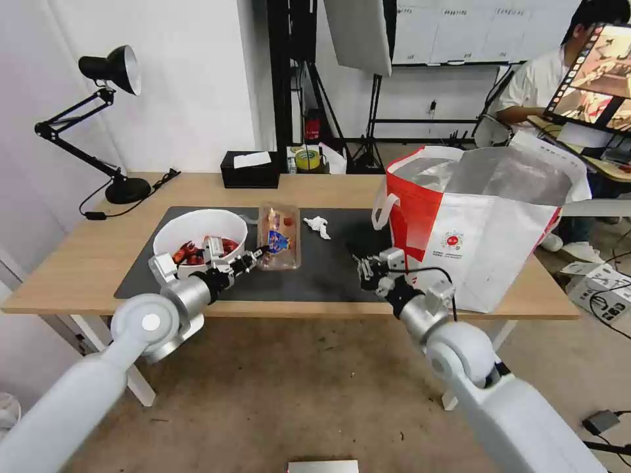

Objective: Pick up the trash from the table and place it into the takeout bag.

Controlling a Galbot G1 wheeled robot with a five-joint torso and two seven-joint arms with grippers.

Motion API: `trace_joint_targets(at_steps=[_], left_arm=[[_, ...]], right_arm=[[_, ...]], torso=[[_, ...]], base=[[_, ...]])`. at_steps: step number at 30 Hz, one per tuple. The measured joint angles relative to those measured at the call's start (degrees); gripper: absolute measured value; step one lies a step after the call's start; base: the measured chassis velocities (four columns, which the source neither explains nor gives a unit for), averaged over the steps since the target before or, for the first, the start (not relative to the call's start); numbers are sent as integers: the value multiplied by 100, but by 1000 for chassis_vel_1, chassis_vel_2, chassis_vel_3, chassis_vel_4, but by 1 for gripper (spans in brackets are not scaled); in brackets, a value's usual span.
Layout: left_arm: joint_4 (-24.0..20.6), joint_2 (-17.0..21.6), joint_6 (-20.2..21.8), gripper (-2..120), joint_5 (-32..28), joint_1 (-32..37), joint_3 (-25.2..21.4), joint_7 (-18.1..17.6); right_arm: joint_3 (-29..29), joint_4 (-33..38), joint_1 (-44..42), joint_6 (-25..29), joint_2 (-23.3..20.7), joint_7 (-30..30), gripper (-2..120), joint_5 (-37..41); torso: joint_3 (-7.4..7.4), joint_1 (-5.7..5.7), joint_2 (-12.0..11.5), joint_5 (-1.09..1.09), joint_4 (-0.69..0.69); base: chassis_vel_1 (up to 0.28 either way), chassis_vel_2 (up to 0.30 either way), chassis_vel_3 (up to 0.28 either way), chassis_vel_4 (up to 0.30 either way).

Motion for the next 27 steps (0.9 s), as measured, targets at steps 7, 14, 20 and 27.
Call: trace_joint_targets(at_steps=[7,14,20,27], left_arm=[[247,78,-52,0,-385,-1268,562,-114],[424,-97,-91,0,-570,-2319,1032,-161],[530,-298,-96,0,-651,-2929,1439,-179],[798,-840,-157,0,-672,-3732,2151,-214]], right_arm=[[127,185,-651,200,235,73,0,-346],[449,584,-1105,268,331,164,12,-718],[701,886,-1426,337,376,89,32,-849],[853,1063,-1652,349,492,57,60,-916]], torso=[[0,0,0,1,0],[0,0,0,0,0],[0,0,-1,1,-1],[1,0,-1,1,0]], base=[[0,0,0,0],[0,0,0,0],[0,0,0,0],[0,0,0,0]])
